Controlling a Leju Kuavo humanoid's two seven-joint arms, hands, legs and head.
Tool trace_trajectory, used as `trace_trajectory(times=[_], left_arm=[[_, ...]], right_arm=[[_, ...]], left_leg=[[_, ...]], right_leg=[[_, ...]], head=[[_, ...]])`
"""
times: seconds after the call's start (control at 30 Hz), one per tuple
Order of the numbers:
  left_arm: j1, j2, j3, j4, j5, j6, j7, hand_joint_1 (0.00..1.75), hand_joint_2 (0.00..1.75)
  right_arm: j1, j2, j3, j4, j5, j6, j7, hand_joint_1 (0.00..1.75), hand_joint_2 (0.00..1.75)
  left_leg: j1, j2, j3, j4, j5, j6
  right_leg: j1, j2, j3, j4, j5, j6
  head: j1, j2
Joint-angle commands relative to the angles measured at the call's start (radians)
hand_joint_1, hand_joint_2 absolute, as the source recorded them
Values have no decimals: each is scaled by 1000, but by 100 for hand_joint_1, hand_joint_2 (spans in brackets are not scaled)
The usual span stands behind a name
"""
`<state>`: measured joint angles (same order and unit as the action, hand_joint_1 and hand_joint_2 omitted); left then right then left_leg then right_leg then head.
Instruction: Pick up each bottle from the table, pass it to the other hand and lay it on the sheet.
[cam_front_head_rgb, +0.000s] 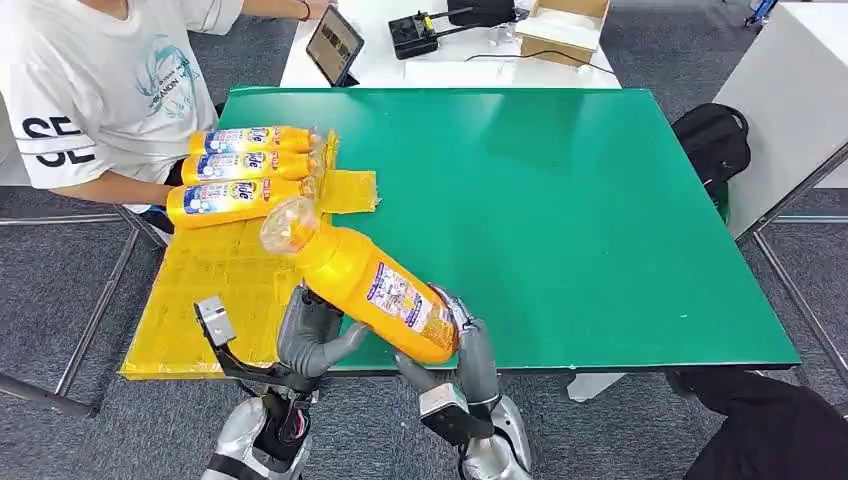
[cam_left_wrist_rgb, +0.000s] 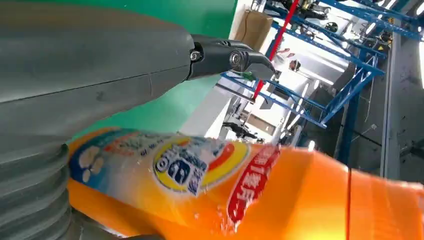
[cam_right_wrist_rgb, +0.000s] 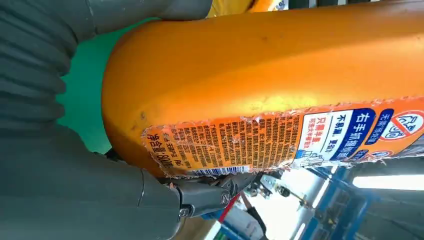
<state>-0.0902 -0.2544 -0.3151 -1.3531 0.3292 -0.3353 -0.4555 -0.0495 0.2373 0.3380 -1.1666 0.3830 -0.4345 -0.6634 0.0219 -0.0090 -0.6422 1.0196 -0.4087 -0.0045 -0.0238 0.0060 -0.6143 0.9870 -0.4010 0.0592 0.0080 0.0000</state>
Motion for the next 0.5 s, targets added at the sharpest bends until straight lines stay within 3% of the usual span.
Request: trace_trajectory(times=[0.03, 0.5], left_arm=[[-49, 25, -39, 46, 3, 0, 5, 0, 175], [12, 31, 4, -18, 8, -2, 2, 0, 175]], right_arm=[[-16, -5, 51, 108, 6, 1, -33, 175, 175], [-34, -4, -49, 57, -54, 19, 17, 175, 175]], left_leg=[[0, 0, 5, -1, -1, 1], [0, 2, 6, -2, -2, 1]], right_leg=[[1, -1, 5, -1, -2, -3], [0, 0, 6, -1, -2, -3]], head=[[0, 0], [0, 0]])
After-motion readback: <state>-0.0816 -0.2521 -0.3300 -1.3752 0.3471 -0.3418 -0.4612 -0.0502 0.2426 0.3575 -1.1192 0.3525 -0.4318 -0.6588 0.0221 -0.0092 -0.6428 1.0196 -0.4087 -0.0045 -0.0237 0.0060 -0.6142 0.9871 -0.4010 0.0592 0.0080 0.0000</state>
